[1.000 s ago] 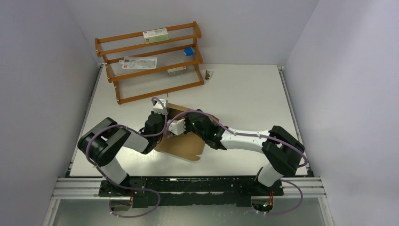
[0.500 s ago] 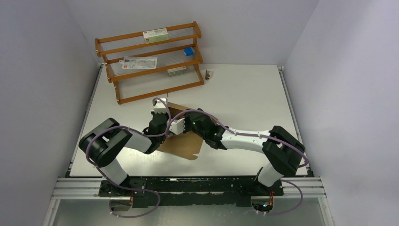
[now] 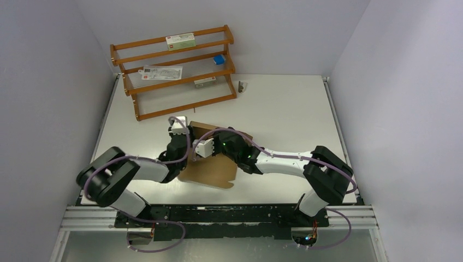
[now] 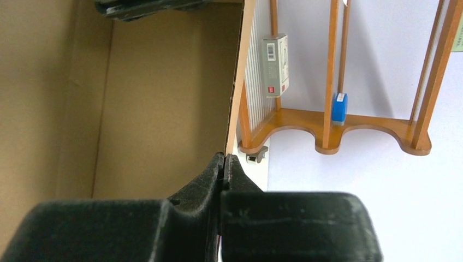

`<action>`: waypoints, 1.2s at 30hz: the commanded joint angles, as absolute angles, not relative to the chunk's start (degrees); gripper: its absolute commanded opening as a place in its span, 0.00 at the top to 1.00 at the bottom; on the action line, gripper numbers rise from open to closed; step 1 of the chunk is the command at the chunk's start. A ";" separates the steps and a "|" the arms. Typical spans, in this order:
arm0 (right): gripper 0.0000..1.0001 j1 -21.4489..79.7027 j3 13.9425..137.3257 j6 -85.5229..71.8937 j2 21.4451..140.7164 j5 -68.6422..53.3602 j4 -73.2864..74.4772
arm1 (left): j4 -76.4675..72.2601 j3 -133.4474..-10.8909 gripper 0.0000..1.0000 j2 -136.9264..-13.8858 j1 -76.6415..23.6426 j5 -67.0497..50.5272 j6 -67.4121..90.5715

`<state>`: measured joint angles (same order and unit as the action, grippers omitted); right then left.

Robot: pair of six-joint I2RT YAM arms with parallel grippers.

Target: Fold the paper box

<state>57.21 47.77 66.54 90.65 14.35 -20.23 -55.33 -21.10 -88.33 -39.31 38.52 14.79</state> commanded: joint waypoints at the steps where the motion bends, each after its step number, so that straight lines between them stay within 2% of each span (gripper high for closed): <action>1: 1.00 57.30 46.42 66.23 91.86 15.01 -17.94 | -49.72 -19.99 0.47 -79.64 -39.46 36.69 19.91; 10: 1.00 57.30 46.14 67.21 91.90 15.09 -19.45 | -25.76 -19.39 0.43 -61.75 -39.22 31.43 32.02; 17: 0.96 57.39 46.26 66.85 90.39 14.46 -19.23 | -7.52 -24.72 0.30 -54.17 -33.29 24.30 38.41; 23: 0.85 57.35 49.58 63.04 88.20 13.90 -13.75 | 1.80 -32.14 0.27 -54.35 -24.91 13.69 38.66; 36: 0.69 57.30 54.32 50.87 84.69 12.18 -7.25 | 6.64 -44.18 0.26 -65.54 -19.95 1.73 34.13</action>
